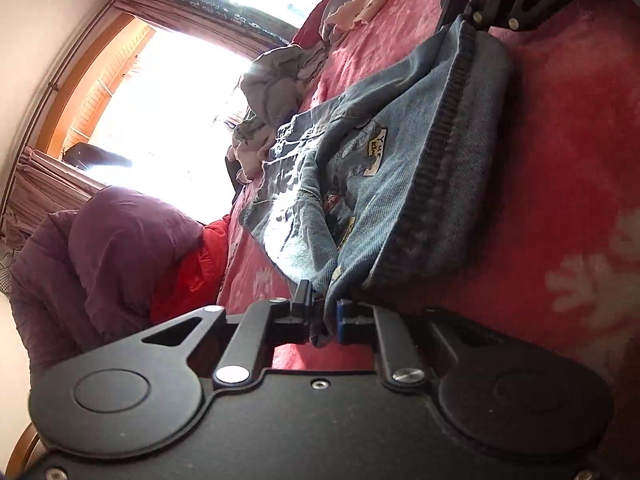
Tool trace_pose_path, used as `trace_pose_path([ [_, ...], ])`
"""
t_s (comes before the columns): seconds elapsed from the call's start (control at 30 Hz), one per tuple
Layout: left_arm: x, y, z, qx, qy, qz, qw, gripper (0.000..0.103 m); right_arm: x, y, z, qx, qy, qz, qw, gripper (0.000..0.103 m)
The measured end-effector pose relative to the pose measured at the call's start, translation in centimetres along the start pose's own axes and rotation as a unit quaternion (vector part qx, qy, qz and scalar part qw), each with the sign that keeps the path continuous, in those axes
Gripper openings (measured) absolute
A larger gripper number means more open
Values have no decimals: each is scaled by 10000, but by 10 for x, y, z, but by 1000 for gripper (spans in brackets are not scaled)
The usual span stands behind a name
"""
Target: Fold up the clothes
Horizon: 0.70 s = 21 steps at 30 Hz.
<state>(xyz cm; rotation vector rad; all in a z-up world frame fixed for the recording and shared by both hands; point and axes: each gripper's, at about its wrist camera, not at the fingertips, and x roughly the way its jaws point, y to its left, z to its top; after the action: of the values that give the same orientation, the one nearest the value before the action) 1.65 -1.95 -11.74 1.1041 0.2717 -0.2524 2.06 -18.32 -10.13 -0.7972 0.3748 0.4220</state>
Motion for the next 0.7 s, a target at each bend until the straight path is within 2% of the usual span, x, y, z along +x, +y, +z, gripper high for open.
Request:
trace_pose_path([
  [0.2, -46, 10, 1, 120, -28, -327, 9994, 10, -46, -8, 5, -155, 8, 501, 9986, 13],
  [0.33, -83, 19, 4, -36, -179, -543, 9984, 10, -86, -13, 5, -249, -60, 736, 9970, 12],
  [0.5, -102, 58, 19, -854, -335, -777, 9928, 10, -120, -33, 12, 217, -364, 727, 9965, 12],
  [0.7, -74, 116, 29, -1691, -455, -1098, 9784, 10, -107, -90, 29, 919, -612, 891, 9899, 12],
])
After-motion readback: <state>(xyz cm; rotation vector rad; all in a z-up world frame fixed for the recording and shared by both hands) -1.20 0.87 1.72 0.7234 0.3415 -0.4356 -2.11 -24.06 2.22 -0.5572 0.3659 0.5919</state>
